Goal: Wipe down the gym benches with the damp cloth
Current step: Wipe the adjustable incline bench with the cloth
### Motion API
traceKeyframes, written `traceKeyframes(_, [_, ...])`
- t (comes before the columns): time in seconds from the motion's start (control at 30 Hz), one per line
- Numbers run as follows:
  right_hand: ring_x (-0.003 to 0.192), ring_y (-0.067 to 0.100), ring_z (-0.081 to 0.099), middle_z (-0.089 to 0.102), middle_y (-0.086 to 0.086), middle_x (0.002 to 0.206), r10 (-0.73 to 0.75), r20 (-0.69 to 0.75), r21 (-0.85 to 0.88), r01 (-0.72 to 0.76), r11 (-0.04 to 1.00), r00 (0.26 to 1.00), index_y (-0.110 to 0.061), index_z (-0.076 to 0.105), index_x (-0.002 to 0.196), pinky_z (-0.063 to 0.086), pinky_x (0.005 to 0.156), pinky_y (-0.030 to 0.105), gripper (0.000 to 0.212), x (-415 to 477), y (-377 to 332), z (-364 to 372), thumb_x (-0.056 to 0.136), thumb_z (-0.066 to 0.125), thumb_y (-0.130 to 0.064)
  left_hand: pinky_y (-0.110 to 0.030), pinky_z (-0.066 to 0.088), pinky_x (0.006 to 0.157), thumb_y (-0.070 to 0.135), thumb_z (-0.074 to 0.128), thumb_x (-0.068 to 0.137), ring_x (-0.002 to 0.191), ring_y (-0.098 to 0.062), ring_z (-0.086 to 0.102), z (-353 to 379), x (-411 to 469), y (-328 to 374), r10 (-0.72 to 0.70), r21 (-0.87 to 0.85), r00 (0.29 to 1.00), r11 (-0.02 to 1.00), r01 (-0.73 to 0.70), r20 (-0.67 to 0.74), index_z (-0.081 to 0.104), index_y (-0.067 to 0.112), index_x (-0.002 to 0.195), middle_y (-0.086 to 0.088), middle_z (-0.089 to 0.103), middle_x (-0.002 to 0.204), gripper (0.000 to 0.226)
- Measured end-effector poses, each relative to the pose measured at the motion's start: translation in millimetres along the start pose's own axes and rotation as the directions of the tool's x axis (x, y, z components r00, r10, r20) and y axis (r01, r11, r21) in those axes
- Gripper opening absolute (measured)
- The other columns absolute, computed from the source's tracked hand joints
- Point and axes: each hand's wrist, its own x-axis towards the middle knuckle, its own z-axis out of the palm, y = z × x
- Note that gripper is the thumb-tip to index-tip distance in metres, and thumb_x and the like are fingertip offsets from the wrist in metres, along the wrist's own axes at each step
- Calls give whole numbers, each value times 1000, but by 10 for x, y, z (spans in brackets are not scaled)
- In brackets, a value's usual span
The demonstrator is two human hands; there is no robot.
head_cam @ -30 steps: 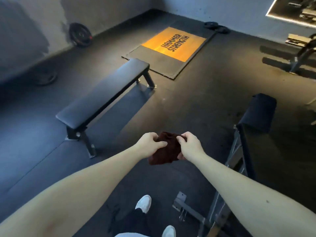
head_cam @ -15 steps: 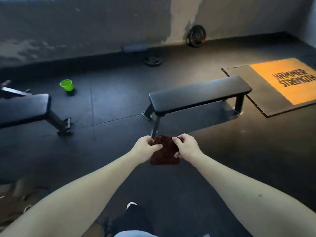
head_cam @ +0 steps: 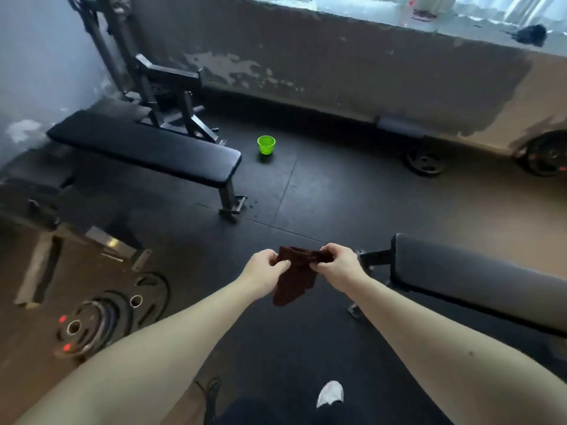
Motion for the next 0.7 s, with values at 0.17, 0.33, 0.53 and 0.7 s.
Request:
traceKeyframes(0.17, [72, 16, 58, 65, -5, 74, -160, 116, 8, 160, 987, 980, -21, 68, 88, 48, 72, 32, 15, 666, -730, 83, 82, 81, -19, -33, 45, 76, 37, 62, 99, 88, -20, 64, -391, 540, 74, -75, -54, 980, 996, 67, -182, 64, 8, 97, -5, 71, 97, 29])
traceKeyframes(0.33, [69, 11, 51, 60, -1, 81, -263, 191, 47, 259, 965, 946, -8, 61, 100, 41, 59, 25, 11, 1697, -1124, -52, 95, 69, -15, -29, 44, 75, 41, 62, 99, 94, -17, 64, -530, 1334, 443, -134, -74, 957, 990, 118, -257, 61, 11, 105, -3, 69, 104, 30])
traceKeyframes(0.53, [84, 13, 58, 63, -2, 93, -295, 200, 155, 267, 951, 934, -10, 60, 107, 43, 66, 27, 22, 3068, -1527, -716, 96, 70, -26, -43, 59, 87, 22, 84, 79, 94, -18, 70, -535, 2476, 1271, -155, -100, 937, 987, 130, -312, 58, 18, 111, -3, 71, 102, 41])
traceKeyframes(0.7, [102, 18, 69, 69, 1, 110, -202, 248, 363, 102, 926, 947, -13, 61, 121, 57, 93, 37, 67, 4044, -1818, -1345, 70, 90, -45, -38, 57, 89, 16, 80, 85, 100, -20, 68, -491, 3421, 2042, -139, -159, 910, 984, 82, -390, 57, 15, 122, -2, 67, 107, 43])
